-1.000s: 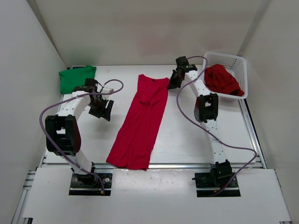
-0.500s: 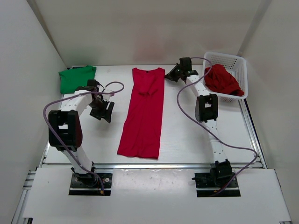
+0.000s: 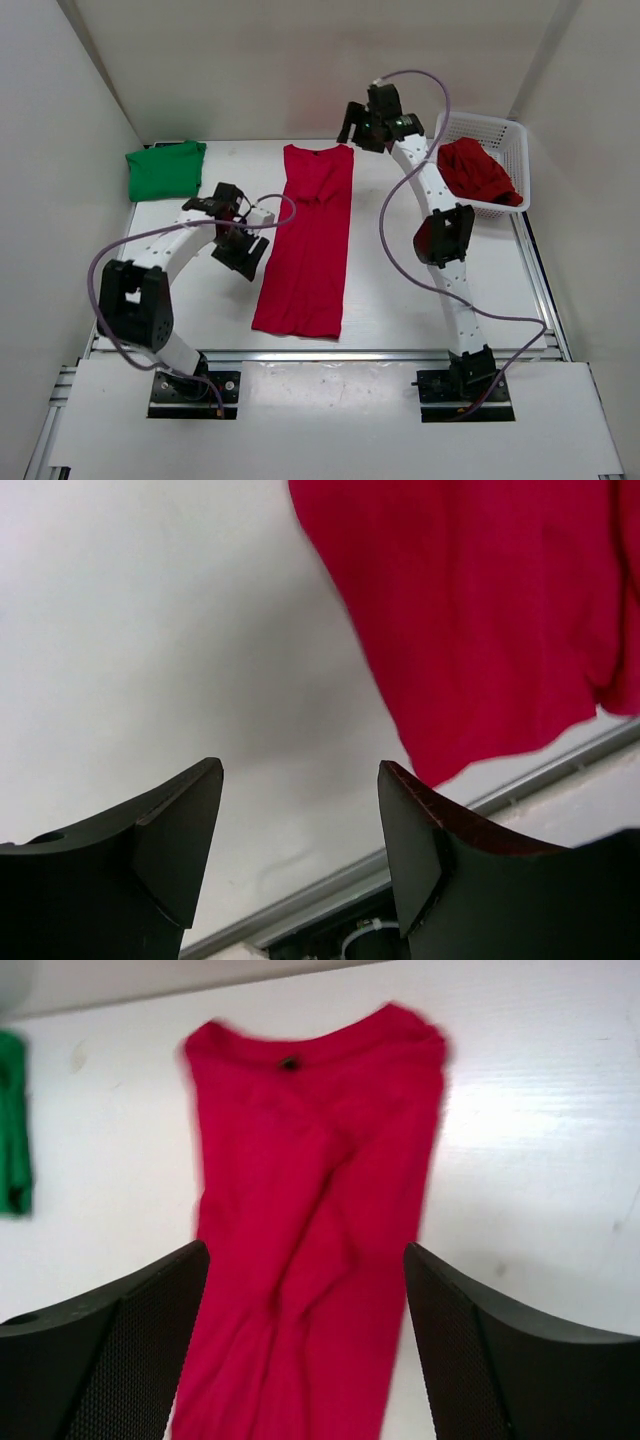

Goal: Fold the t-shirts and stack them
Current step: Rotate the tshirt 90 degrees, then grab the bottom of the folded rectangular tshirt with both arms

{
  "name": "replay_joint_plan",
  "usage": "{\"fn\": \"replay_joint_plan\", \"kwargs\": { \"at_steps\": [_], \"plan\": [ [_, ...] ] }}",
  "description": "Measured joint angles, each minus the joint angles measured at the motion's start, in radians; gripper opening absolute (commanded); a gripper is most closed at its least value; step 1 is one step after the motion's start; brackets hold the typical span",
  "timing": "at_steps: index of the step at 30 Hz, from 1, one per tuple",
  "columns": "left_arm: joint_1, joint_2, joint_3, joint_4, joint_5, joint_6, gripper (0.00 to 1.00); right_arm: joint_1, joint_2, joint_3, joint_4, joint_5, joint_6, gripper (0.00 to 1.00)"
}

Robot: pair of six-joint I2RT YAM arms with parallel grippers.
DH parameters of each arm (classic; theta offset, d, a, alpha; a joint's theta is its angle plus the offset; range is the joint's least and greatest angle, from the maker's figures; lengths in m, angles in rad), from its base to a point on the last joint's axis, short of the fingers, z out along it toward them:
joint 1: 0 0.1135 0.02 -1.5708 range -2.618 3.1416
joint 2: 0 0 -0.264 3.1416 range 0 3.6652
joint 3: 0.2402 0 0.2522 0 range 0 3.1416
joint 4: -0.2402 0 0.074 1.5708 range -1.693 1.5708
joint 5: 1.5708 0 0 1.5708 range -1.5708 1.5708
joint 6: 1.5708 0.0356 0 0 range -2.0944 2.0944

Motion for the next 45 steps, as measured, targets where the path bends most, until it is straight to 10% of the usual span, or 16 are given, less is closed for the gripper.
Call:
{"fn": "replay_joint_plan", "kwargs": {
  "at_steps": [9, 22, 25, 45],
  "plan": [
    [-0.075, -0.297, -0.263, -0.051, 0.0, 0.029, 0.73, 0.23, -0.359, -0.006, -0.381, 0.227, -0.071, 0.58],
    [-0.137, -0.426, -0.36, 0.048, 0.026, 0.008, 0.73, 0.429, -1.278, -1.722, -0.031, 0.153, 0.234, 0.57],
    [-0.151, -0.451, -0.4, 0.09, 0.018, -0.011, 0.73, 0.428, -1.419, -1.866, 0.072, 0.113, 0.318, 0.55],
    [-0.212, -0.133, -0.391, 0.134, -0.02, -0.065, 0.58, 0.544, -1.266, -2.179, 0.591, -0.084, 0.605, 0.56]
  ]
}}
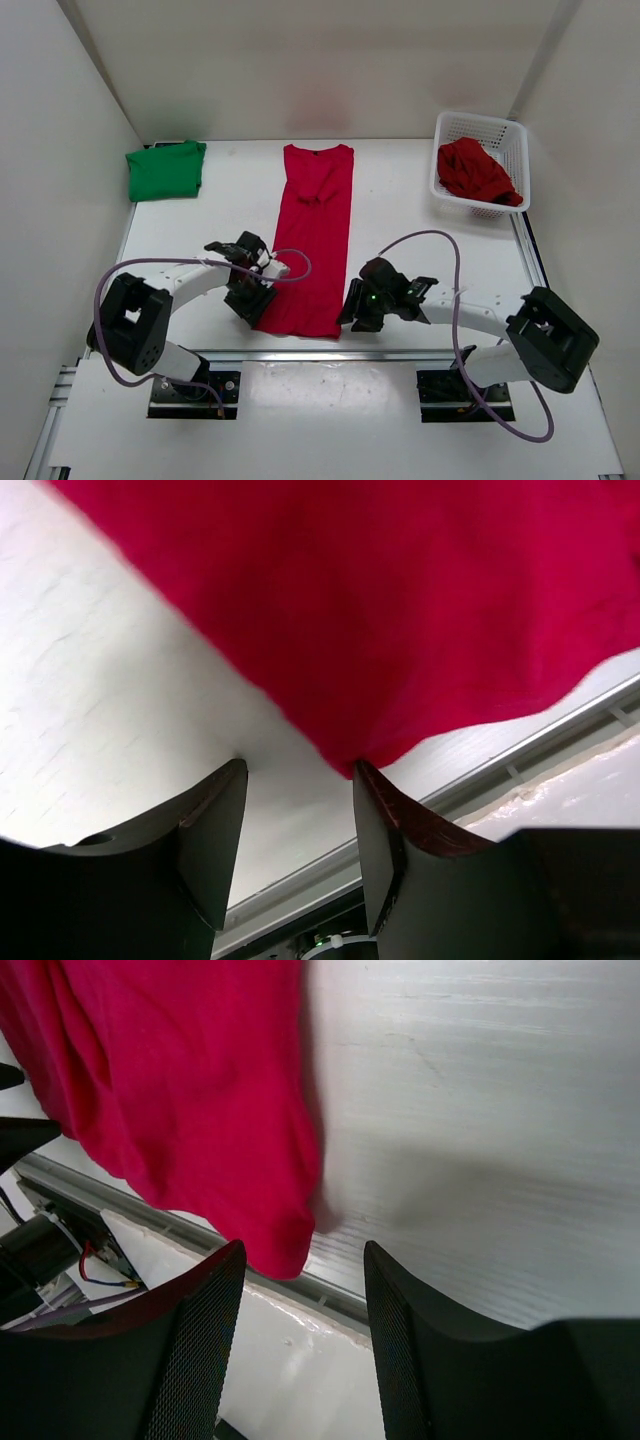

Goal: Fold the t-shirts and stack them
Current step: Grab the bottom of the folded rectangular tshirt with both arms

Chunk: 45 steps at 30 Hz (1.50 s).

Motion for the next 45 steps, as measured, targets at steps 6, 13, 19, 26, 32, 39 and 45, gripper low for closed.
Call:
{"fn": "replay_joint_plan", "kwargs": {
  "at_steps": [6, 13, 19, 26, 32, 39, 45],
  "plan": [
    [-0.032, 0.007, 0.006, -0.006, 0.006, 0.0, 0.59, 0.018, 0.068, 0.002, 0.029, -0.044, 0.006, 0.55],
    [-0.008, 0.026, 0.023, -0.019, 0.026, 0.014, 0.58, 0.011, 0.108, 0.0, 0.089, -0.106, 0.021, 0.47],
    [-0.038, 0.083, 0.062, -0.045, 0.04, 0.027, 0.48, 0.0, 0.137, 0.001, 0.102, -0.137, 0.018, 0.34],
    [-0.042, 0.158, 0.113, -0.088, 0.048, 0.029, 0.36, -0.02, 0.142, 0.001, 0.104, -0.15, 0.004, 0.28],
    [-0.06, 0.186, 0.125, -0.103, 0.053, 0.016, 0.13, -0.031, 0.142, 0.001, 0.106, -0.166, -0.021, 0.0],
    [-0.034, 0.187, 0.142, -0.116, 0.098, 0.018, 0.0, -0.07, 0.142, 0.023, 0.065, -0.195, -0.081, 0.0],
    [-0.017, 0.174, 0.248, -0.132, 0.121, 0.016, 0.0, -0.14, 0.141, 0.155, -0.026, -0.248, -0.195, 0.0]
  ]
}}
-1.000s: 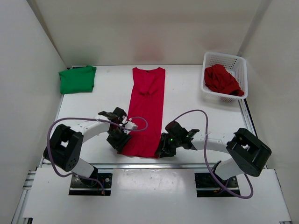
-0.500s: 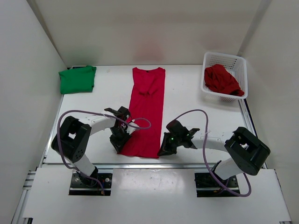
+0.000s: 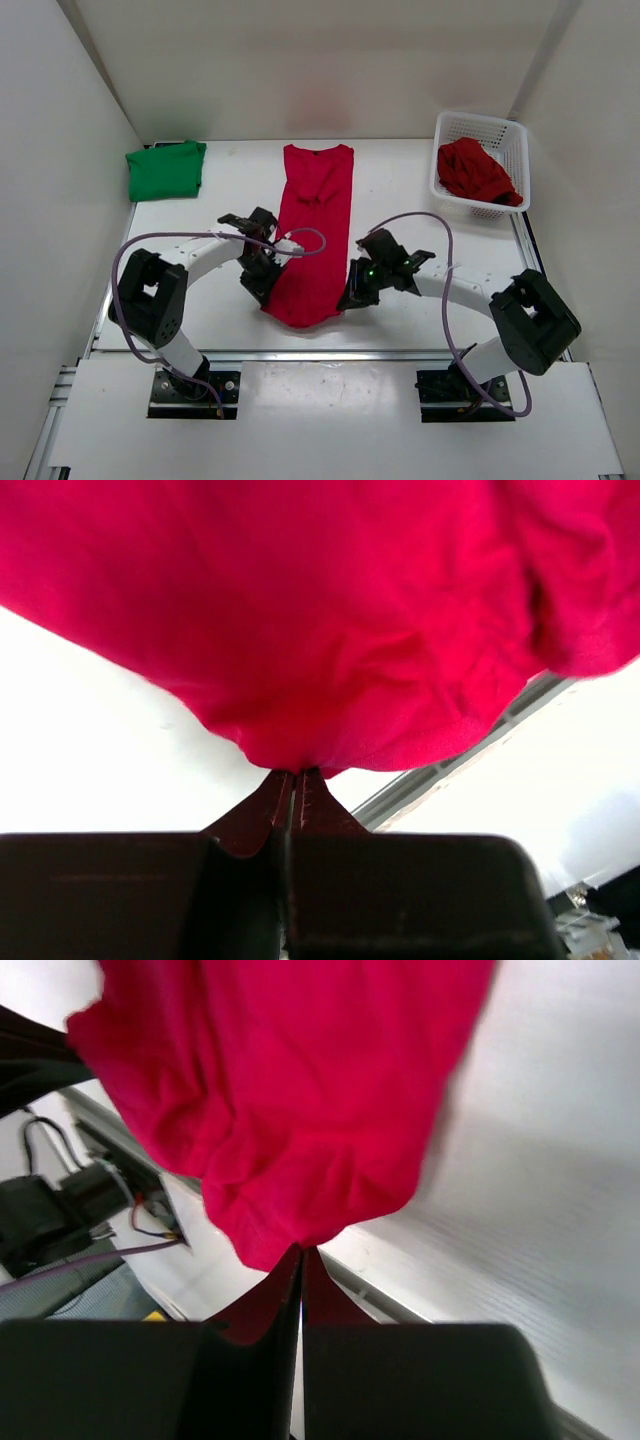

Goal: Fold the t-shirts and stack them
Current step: Grab the bottom of the folded rectangular tshirt with both arms, then fold the folded rectangular tshirt in 1/3 of the way

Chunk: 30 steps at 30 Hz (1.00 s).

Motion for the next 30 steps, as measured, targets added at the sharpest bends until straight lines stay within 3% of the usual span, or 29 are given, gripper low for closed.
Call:
{"fn": "replay_joint_plan", "kwargs": {
  "at_steps": [9, 15, 21, 30],
  "plan": [
    [0.051, 0.049, 0.242, -0.059, 0.019, 0.002, 0.0, -0.184, 0.022, 0.188, -0.15, -0.07, -0.187, 0.0],
    [0.114, 0.209, 0.516, -0.092, 0.006, 0.003, 0.0, -0.272, 0.183, 0.414, -0.177, -0.104, -0.281, 0.0],
    [0.15, 0.331, 0.652, -0.109, -0.007, -0.002, 0.0, -0.348, 0.351, 0.609, -0.229, -0.116, -0.346, 0.0],
    [0.198, 0.509, 0.858, -0.106, -0.009, 0.02, 0.0, -0.433, 0.512, 0.721, -0.235, -0.228, -0.38, 0.0]
  ]
}}
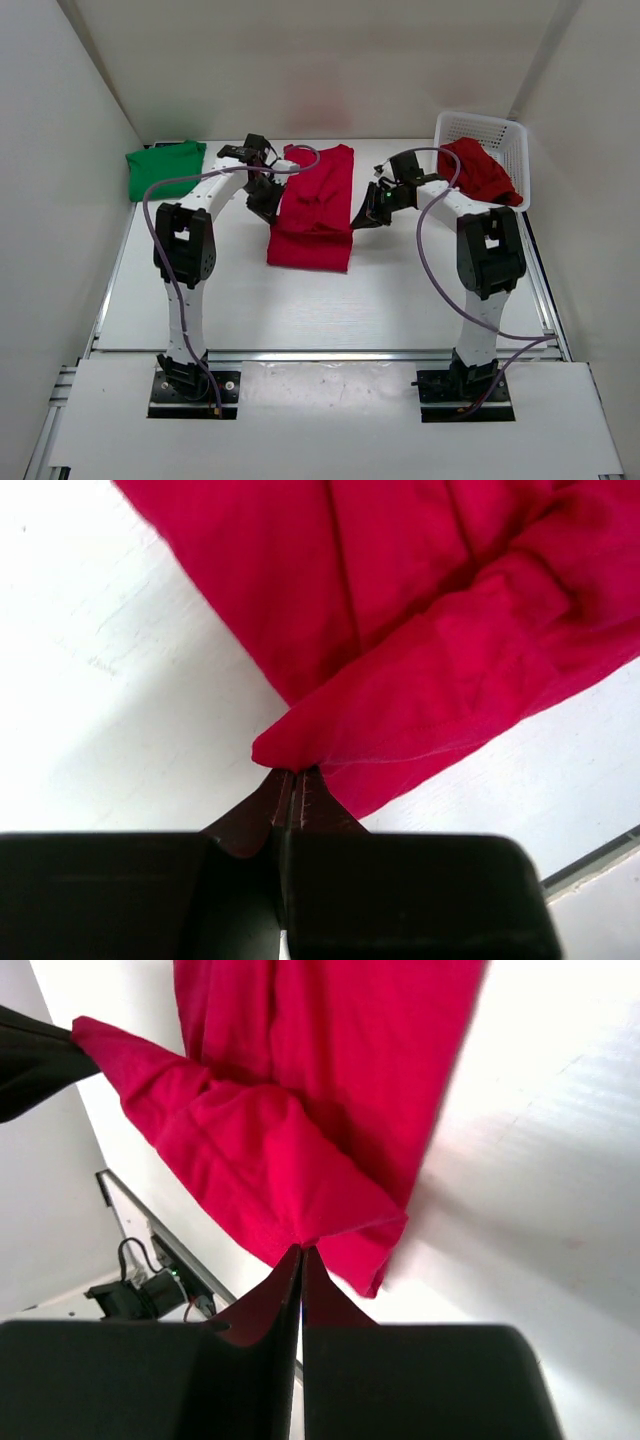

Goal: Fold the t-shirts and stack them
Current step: Fold the folded rectangular tshirt in 1/3 of the way

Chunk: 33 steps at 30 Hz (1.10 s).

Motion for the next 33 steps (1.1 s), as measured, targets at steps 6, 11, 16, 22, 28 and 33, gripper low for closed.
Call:
{"fn": "replay_joint_plan", "kwargs": {
  "at_steps": [6, 11, 16, 22, 28, 33],
  "plan": [
    [-0.01, 0.047, 0.077, 0.003, 0.005, -0.001, 0.0, -0.016, 0.1, 0.062, 0.011, -0.076, -0.004, 0.0],
    [0.008, 0.079, 0.105, 0.017, 0.006, -0.01, 0.0, -0.017, 0.17, 0.168, 0.016, -0.086, -0.008, 0.0],
    [0.019, 0.137, 0.143, 0.032, 0.005, -0.032, 0.0, -0.024, 0.211, 0.23, 0.015, -0.086, -0.01, 0.0],
    [0.012, 0.195, 0.184, 0.048, -0.019, -0.058, 0.05, -0.045, 0.264, 0.24, 0.014, -0.092, -0.006, 0.36],
    [0.014, 0.212, 0.219, 0.067, -0.095, -0.085, 0.43, -0.074, 0.32, 0.336, -0.026, -0.065, -0.016, 0.47],
    [0.028, 0.21, 0.233, 0.087, -0.151, -0.104, 0.63, -0.084, 0.267, 0.401, -0.056, 0.024, -0.063, 0.35]
  ]
}}
